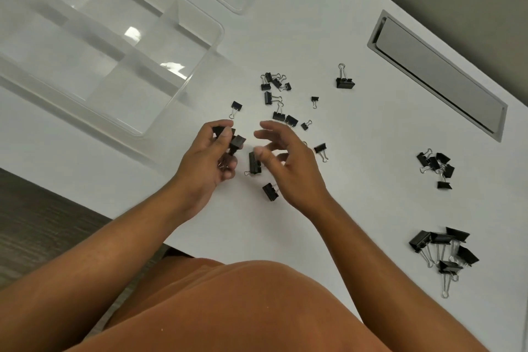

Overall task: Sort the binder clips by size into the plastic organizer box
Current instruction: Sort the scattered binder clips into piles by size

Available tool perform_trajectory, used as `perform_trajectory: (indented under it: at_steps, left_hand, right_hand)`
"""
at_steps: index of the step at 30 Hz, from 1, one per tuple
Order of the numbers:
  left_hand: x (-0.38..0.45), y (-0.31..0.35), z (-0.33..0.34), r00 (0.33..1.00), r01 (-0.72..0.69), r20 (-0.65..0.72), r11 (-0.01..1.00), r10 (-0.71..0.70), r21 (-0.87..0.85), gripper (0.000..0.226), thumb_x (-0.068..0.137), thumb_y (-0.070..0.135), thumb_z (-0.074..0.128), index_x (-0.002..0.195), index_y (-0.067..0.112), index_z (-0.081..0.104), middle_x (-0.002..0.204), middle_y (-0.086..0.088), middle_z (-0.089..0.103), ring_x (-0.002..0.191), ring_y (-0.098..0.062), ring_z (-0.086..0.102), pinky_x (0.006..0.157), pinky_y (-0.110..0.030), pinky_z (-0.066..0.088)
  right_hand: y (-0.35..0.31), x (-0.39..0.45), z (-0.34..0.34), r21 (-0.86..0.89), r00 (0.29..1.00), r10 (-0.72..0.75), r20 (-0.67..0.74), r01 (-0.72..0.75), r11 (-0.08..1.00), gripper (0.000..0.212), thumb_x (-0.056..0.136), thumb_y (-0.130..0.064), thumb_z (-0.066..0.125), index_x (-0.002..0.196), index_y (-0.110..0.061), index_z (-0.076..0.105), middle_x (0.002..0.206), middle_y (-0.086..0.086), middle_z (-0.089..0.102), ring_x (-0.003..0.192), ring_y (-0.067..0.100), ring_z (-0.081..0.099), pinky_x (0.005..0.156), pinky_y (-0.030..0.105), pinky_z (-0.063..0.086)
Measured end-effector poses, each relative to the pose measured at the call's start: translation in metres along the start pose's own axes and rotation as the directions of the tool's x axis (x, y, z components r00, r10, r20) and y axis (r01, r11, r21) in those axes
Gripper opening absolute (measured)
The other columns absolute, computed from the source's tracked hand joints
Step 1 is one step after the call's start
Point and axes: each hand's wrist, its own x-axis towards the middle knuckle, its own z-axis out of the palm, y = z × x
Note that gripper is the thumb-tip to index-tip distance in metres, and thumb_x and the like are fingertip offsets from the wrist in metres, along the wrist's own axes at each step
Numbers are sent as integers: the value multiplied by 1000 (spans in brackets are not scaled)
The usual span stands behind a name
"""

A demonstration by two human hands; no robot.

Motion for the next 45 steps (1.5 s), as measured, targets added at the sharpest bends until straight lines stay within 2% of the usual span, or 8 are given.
perform_trajectory:
  at_steps: [3,8,12,16,24,30,36,45]
  left_hand:
    - [-2,3,1,999,27,-17,995,-29,-96,26,109,36,49,130,22,58,105,-7,66,68,-17,51,63,-29,41]
    - [-9,0,5,1000,-6,10,1000,6,-22,33,103,21,64,135,22,55,112,-6,61,82,-21,60,71,-33,52]
    - [-15,-5,12,996,-82,-25,989,86,120,42,99,8,68,135,25,54,117,-9,65,90,-22,68,82,-34,59]
    - [-12,-14,29,992,-85,-74,980,100,182,48,93,-6,67,130,22,59,114,-12,71,106,-25,71,96,-39,61]
    - [-21,-31,23,905,-178,-291,898,310,403,43,97,6,60,127,36,56,115,5,68,106,-17,65,98,-48,57]
    - [-34,-41,7,883,-146,-371,918,289,369,44,96,7,58,127,38,56,119,2,66,104,-16,65,97,-48,56]
    - [-40,-40,6,898,-159,-365,954,246,253,46,101,3,51,136,32,56,125,-5,63,92,-17,63,83,-33,56]
    - [-48,-38,16,912,-240,-225,891,343,385,56,100,9,67,145,38,53,130,6,64,109,-14,73,104,-43,56]
  right_hand:
    - [24,2,3,-391,991,-61,117,103,915,62,91,-37,79,147,-33,52,145,-15,57,128,12,48,109,32,40]
    - [40,6,8,-467,986,-136,92,163,869,48,87,-29,80,132,-28,65,132,-13,65,118,14,50,106,38,41]
    - [39,-4,1,-196,992,-88,-88,70,978,39,93,-32,78,129,-27,66,126,-14,66,116,-1,59,98,16,46]
    - [37,-17,1,318,982,163,-96,-125,940,32,101,-24,69,131,-33,63,119,-12,65,103,20,72,93,36,61]
    - [45,-24,2,420,945,255,-205,-151,895,20,106,-21,51,120,-23,65,119,0,66,96,13,71,80,31,57]
    - [22,-15,4,-140,987,-143,-75,132,981,29,89,-13,64,117,-16,57,113,-3,54,93,0,48,82,10,38]
    - [16,18,26,-527,924,-262,278,375,763,51,81,-17,79,125,-16,53,108,4,63,97,28,51,83,44,49]
    - [19,3,10,-7,994,-108,-11,108,994,28,94,-31,74,121,-29,67,114,-11,67,98,3,62,85,21,49]
